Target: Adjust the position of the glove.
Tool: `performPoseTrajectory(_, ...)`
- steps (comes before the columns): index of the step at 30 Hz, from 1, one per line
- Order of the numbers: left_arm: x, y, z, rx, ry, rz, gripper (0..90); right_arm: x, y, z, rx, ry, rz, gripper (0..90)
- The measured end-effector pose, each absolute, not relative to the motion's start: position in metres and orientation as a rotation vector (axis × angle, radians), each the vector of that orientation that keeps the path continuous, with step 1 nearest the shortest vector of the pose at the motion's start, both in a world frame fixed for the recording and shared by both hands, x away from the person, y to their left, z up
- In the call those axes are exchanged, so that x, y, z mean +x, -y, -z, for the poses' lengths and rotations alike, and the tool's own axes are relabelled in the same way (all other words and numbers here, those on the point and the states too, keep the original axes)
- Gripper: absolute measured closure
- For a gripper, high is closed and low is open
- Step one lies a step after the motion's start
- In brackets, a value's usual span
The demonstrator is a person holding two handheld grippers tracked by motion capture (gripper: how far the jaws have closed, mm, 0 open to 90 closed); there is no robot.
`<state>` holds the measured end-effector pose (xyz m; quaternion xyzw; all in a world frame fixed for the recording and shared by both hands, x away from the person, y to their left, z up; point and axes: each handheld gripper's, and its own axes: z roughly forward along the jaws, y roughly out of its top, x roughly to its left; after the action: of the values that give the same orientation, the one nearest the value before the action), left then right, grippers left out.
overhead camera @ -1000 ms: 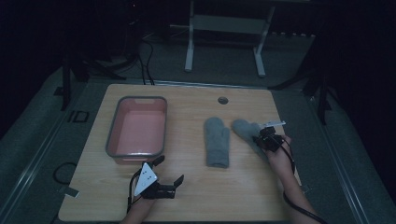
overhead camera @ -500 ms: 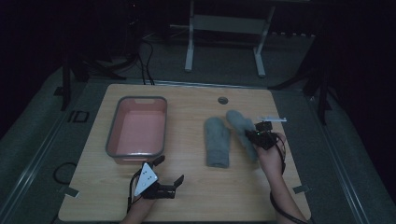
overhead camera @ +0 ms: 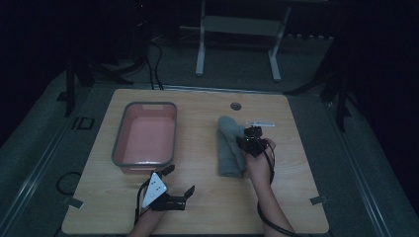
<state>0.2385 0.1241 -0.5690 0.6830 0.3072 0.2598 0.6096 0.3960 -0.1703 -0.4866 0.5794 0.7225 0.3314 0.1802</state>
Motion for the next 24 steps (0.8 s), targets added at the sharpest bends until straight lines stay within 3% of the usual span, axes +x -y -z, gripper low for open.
performPoseTrajectory(8, 0.239, -0.124, 0.569, 1.578, -0.71, -0.598, 1.9, 0.405, 0.166, 0.509, 1.661, -2.1, -0.905, 77.3)
performPoseTrajectory(16, 0.238, -0.124, 0.569, 1.578, -0.71, -0.596, 1.9, 0.394, 0.182, 0.484, 1.478, -2.274, -1.094, 48.6)
performPoseTrajectory(24, 0.239, -0.124, 0.569, 1.578, -0.711, -0.596, 1.9, 0.367, 0.214, 0.469, 1.24, -2.418, -1.128, 46.0)
